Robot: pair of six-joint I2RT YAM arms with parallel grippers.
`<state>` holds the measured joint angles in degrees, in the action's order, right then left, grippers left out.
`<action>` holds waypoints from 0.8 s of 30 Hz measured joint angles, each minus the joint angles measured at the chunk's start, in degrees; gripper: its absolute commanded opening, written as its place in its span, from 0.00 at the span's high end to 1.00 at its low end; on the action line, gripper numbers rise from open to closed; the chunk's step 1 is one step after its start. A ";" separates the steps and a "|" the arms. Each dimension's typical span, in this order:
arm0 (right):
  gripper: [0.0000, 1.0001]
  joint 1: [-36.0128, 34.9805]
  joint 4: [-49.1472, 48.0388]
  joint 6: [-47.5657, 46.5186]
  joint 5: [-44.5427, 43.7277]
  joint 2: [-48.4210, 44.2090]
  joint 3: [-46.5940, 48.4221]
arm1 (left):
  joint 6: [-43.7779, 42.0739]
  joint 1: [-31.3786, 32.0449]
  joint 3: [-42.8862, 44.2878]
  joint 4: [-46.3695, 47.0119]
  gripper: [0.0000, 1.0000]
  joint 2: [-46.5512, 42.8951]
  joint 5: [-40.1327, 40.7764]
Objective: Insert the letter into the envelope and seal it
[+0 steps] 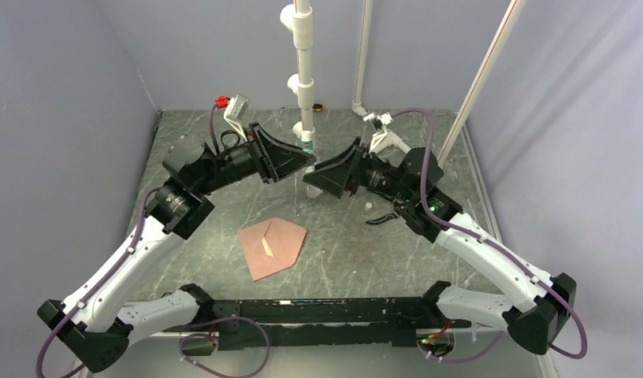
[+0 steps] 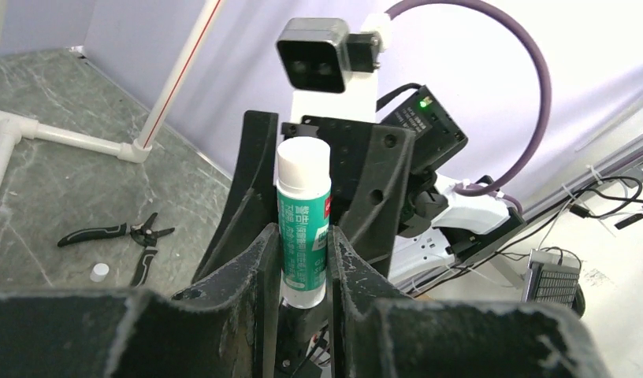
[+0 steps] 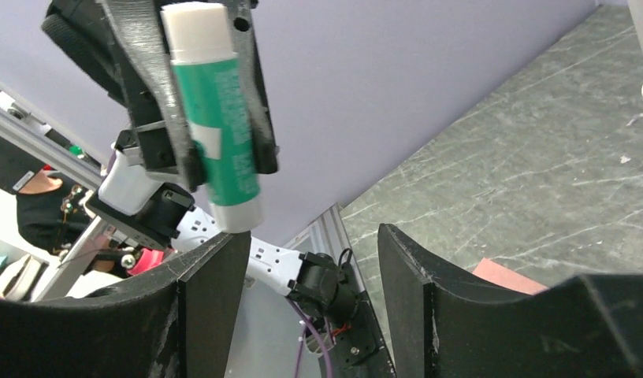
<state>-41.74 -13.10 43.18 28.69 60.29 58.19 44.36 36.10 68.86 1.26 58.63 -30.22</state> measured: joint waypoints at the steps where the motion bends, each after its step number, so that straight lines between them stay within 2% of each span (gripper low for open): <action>1: 0.39 0.00 -0.39 0.48 0.13 0.68 0.00 | 0.42 0.00 -0.04 0.35 0.98 0.00 0.11; 15: 0.37 -0.13 -8.02 4.37 5.27 2.34 0.70 | 3.58 0.00 -0.63 2.80 0.98 0.07 0.13; 19: 0.47 -0.39 -7.48 3.80 5.25 2.34 1.68 | 3.78 0.00 -1.33 2.75 0.98 0.07 0.11; 24: 0.76 -0.46 -6.45 3.30 4.81 3.10 3.76 | 4.57 0.00 -2.10 3.80 0.98 -0.39 0.13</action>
<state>-42.19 -19.55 46.48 33.50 63.40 61.95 48.93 36.10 66.76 5.06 58.24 -30.09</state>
